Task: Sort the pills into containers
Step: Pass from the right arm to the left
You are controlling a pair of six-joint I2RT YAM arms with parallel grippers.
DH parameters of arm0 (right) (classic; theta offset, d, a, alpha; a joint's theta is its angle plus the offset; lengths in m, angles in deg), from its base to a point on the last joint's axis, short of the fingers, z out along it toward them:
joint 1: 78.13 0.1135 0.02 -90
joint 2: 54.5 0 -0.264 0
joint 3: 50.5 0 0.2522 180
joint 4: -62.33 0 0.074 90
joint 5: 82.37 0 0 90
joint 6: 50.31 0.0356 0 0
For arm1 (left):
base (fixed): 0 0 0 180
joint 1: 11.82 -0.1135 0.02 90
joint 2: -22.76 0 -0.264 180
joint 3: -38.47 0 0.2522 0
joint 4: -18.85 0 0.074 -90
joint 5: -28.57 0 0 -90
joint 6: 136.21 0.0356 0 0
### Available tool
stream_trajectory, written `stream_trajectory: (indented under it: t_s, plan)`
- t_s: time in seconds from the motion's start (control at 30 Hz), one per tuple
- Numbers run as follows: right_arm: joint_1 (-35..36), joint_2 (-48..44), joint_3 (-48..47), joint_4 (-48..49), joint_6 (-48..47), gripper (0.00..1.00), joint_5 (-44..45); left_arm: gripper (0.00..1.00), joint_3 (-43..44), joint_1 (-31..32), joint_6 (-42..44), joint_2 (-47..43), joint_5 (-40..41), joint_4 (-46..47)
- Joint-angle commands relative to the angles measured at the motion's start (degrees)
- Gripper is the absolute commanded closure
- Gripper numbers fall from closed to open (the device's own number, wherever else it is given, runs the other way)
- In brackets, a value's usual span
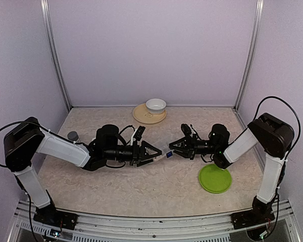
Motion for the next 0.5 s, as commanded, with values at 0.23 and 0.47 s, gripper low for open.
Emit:
stream_trajectory:
  t_s: [0.23,0.47]
  plan:
    - [0.24,-0.71,0.71,3.65,1.69,0.79,0.40,0.52,-0.71,0.66,-1.42,1.82,-0.96,7.88]
    - [0.24,-0.71,0.64,2.93,1.30,0.79,0.64,0.81,-1.20,0.75,-2.33,1.97,-0.53,8.63]
